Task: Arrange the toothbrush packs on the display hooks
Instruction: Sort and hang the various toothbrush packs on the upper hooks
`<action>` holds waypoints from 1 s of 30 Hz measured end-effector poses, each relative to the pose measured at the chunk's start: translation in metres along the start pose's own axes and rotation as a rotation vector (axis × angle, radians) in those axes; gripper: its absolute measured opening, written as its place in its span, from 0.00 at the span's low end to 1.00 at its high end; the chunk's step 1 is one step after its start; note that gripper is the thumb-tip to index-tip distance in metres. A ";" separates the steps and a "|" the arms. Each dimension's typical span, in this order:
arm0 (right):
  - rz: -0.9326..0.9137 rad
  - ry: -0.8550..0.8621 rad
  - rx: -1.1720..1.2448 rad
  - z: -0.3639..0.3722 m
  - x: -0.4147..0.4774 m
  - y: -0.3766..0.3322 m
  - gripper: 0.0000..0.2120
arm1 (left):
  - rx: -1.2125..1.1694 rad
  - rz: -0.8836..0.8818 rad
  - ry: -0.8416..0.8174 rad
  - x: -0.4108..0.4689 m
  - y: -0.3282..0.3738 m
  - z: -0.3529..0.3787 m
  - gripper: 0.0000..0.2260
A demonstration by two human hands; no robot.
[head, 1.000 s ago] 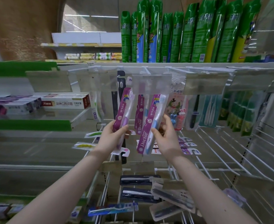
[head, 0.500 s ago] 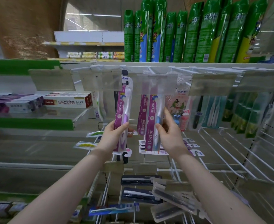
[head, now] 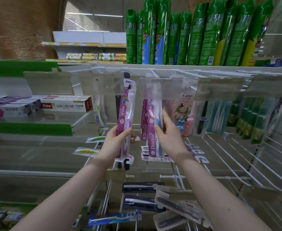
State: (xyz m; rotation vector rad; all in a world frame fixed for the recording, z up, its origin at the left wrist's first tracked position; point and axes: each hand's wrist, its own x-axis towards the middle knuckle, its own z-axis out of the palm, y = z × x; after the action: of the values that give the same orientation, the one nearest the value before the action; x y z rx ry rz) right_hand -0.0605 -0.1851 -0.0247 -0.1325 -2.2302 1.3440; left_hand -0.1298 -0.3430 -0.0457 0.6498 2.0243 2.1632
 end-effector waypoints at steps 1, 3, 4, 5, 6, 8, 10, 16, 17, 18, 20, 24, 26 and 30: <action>0.007 0.019 0.024 0.001 0.003 -0.001 0.30 | -0.003 -0.002 0.000 0.000 0.000 0.000 0.07; 0.015 0.071 0.060 0.003 0.008 -0.002 0.28 | -0.011 -0.004 0.007 0.001 -0.001 0.000 0.06; 0.007 0.098 0.059 0.004 0.010 -0.003 0.27 | -0.019 -0.003 0.012 0.001 -0.001 0.000 0.06; -0.007 0.121 0.050 0.004 0.011 -0.002 0.25 | -0.028 -0.004 0.016 0.001 -0.002 0.000 0.07; -0.023 0.137 0.037 0.005 0.012 -0.001 0.24 | -0.040 -0.010 0.018 0.000 -0.002 0.001 0.08; -0.044 0.150 0.017 0.008 0.014 0.001 0.23 | -0.057 -0.024 0.028 0.000 -0.002 0.001 0.07; -0.058 0.148 -0.001 0.010 0.015 0.003 0.24 | -0.064 -0.033 0.041 -0.001 -0.002 0.000 0.06; -0.096 0.175 -0.194 0.008 0.024 0.008 0.25 | -0.076 -0.053 0.039 -0.005 0.003 0.001 0.11; -0.095 0.182 -0.223 0.007 0.026 0.008 0.24 | -0.073 -0.054 0.037 -0.006 0.003 0.001 0.11; -0.090 0.188 -0.249 0.007 0.028 0.007 0.24 | -0.067 -0.053 0.031 -0.006 0.004 0.002 0.12; -0.079 0.192 -0.300 0.007 0.031 0.005 0.24 | -0.055 -0.054 0.035 -0.006 0.003 0.003 0.12; -0.073 0.181 -0.346 0.008 0.034 0.003 0.26 | -0.070 -0.072 0.039 -0.009 0.002 0.004 0.09; -0.058 0.156 -0.338 0.010 0.033 0.006 0.30 | -0.069 -0.067 0.047 -0.009 0.002 0.005 0.07; -0.032 0.106 -0.342 0.010 0.022 0.012 0.33 | -0.080 -0.062 0.065 -0.012 0.001 0.008 0.04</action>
State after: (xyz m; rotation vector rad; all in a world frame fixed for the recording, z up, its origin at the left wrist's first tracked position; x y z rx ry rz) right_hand -0.0869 -0.1795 -0.0300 -0.2811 -2.3414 0.9062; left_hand -0.1156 -0.3403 -0.0474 0.5058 1.9494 2.2440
